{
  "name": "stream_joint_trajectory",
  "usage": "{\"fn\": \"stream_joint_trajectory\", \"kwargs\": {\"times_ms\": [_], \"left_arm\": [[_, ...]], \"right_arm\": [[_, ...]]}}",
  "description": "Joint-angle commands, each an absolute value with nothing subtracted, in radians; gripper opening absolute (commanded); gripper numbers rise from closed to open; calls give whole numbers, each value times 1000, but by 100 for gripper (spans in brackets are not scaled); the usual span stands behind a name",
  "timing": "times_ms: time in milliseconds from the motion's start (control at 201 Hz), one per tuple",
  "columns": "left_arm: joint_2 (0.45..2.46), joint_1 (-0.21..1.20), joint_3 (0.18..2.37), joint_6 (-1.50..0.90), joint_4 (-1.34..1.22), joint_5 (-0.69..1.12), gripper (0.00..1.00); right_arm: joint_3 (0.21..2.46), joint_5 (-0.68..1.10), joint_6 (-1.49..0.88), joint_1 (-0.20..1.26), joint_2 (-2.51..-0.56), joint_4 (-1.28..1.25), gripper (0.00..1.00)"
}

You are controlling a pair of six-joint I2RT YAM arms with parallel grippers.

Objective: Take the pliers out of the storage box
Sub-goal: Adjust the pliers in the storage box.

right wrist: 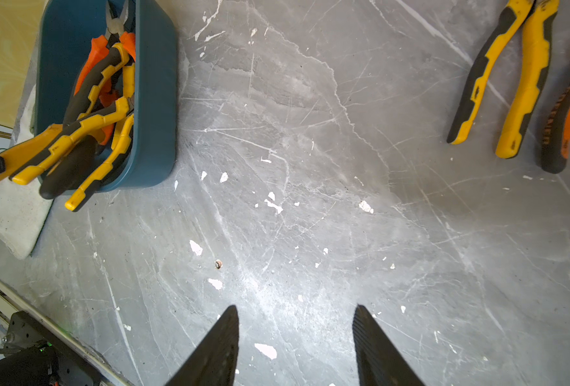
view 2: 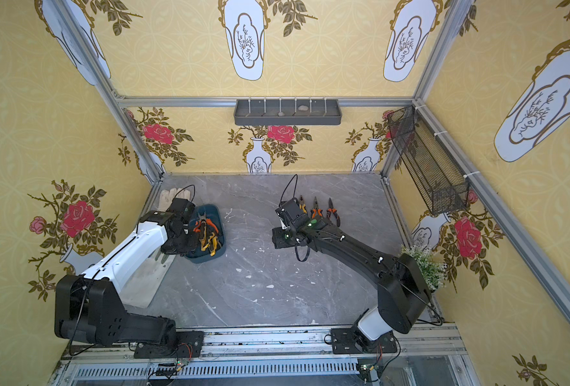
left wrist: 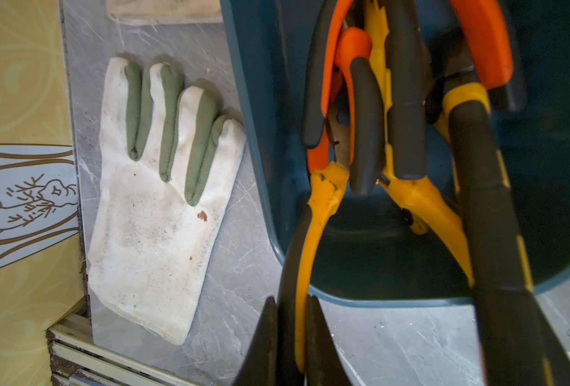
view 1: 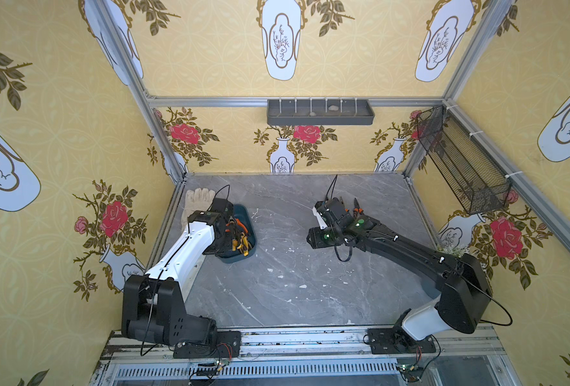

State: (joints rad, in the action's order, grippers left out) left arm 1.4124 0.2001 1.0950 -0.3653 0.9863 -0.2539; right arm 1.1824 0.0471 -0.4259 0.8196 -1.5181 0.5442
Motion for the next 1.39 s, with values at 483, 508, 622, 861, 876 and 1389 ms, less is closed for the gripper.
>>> {"fn": "stream_joint_trajectory", "kwargs": {"times_ms": [483, 508, 622, 861, 876, 1389], "left_arm": [[1312, 209, 1139, -377, 1011, -245, 0], [1308, 209, 1140, -378, 1011, -243, 0], [1319, 210, 1148, -373, 1019, -202, 10], [1352, 211, 1092, -405, 1025, -159, 50], [1357, 211, 1091, -405, 1026, -154, 49], [1486, 255, 1052, -462, 1038, 38, 41]], "right_arm": [[1227, 48, -431, 826, -1531, 526, 55], [1229, 47, -430, 827, -1533, 527, 55], [1235, 48, -428, 828, -1536, 529, 55], [1232, 47, -429, 829, -1540, 525, 55], [1233, 48, -428, 829, -1540, 525, 55], [1211, 48, -433, 829, -1538, 519, 55]]}}
